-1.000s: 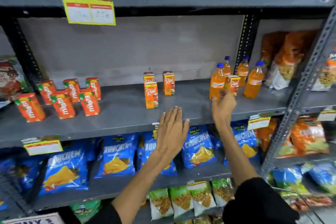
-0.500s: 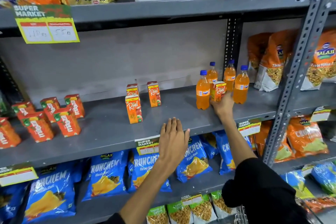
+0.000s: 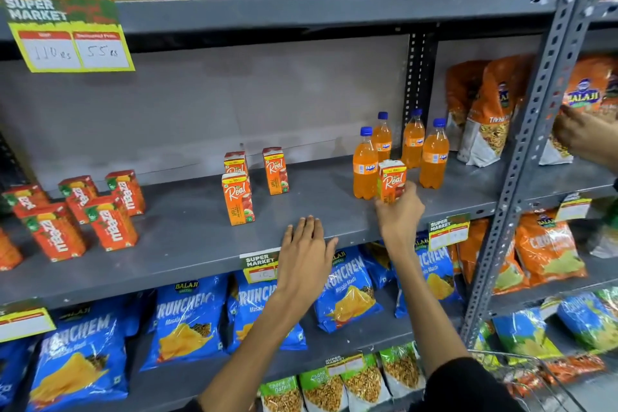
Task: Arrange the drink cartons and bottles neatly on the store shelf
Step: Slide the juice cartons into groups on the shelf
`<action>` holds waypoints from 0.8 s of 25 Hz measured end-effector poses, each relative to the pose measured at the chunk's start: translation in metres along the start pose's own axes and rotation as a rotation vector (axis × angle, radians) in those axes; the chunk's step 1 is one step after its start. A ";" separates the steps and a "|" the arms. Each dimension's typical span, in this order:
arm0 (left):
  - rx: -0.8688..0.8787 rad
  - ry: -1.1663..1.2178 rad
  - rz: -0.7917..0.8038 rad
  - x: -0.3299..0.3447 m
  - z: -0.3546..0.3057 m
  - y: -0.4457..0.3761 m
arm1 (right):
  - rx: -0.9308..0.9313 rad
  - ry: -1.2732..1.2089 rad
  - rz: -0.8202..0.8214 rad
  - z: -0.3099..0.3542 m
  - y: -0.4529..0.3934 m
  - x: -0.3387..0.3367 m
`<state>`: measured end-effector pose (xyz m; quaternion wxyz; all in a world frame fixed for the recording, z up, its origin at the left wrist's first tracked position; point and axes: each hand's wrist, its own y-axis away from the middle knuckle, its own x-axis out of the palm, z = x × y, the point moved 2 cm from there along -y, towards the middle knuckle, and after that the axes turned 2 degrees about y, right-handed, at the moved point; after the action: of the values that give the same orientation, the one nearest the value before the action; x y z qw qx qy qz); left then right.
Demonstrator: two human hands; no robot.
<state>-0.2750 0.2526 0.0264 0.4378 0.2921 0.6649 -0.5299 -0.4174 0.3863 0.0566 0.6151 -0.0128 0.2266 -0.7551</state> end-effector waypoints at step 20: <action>-0.090 -0.034 -0.087 -0.006 0.060 0.026 | -0.153 0.053 0.448 0.081 0.069 0.129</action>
<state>-0.2338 0.2025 0.0167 0.4385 0.2337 0.6926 -0.5229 -0.3613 0.2300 0.0709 0.7584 0.0112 0.2963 -0.5804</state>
